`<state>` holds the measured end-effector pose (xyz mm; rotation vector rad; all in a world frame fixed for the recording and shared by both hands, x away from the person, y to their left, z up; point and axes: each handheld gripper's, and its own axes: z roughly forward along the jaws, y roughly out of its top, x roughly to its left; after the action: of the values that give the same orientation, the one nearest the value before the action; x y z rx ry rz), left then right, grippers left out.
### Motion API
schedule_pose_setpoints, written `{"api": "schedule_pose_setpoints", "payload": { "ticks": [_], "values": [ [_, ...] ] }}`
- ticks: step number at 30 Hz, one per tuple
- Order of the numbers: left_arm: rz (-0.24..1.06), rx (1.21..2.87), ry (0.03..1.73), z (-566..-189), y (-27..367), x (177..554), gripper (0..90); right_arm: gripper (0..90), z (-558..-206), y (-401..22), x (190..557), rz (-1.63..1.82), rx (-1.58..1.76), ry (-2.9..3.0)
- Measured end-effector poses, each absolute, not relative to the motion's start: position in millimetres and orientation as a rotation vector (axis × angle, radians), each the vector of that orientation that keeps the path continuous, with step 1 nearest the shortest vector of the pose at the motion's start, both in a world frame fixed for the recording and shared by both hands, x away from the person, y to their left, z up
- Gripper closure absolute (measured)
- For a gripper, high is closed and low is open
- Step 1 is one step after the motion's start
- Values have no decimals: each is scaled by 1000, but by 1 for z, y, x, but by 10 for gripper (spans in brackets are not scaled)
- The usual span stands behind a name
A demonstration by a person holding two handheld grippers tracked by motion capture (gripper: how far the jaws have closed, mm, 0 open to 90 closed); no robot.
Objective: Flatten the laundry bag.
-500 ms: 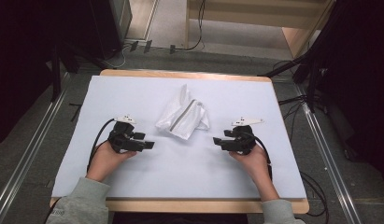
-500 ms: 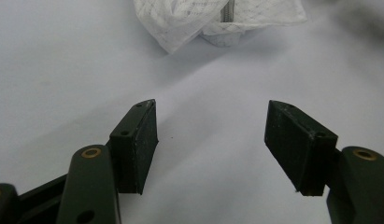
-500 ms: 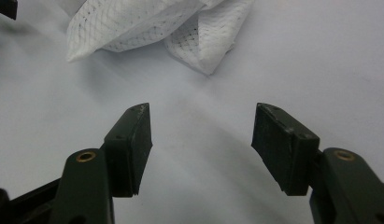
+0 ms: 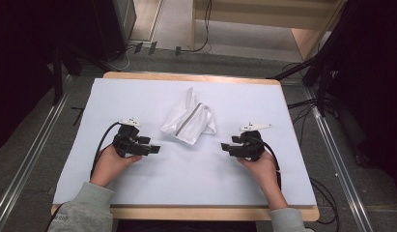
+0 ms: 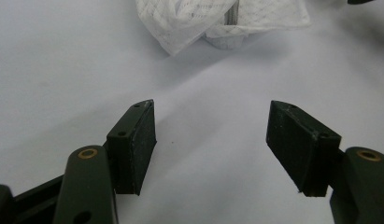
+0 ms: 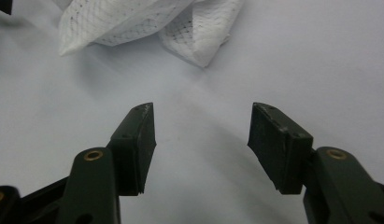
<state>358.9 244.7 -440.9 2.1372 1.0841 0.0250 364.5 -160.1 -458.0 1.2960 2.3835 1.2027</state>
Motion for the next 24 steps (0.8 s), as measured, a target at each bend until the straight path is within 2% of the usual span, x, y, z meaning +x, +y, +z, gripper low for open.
{"api": "schedule_pose_setpoints", "payload": {
  "ticks": [11,24],
  "values": [
    [13,2121,1082,-440,240,362,340,438,-457,-164,362,1233,1359,2362],
    [11,2132,1080,-440,238,364,342,491,-457,-163,360,1234,1364,2364]
  ]
}}
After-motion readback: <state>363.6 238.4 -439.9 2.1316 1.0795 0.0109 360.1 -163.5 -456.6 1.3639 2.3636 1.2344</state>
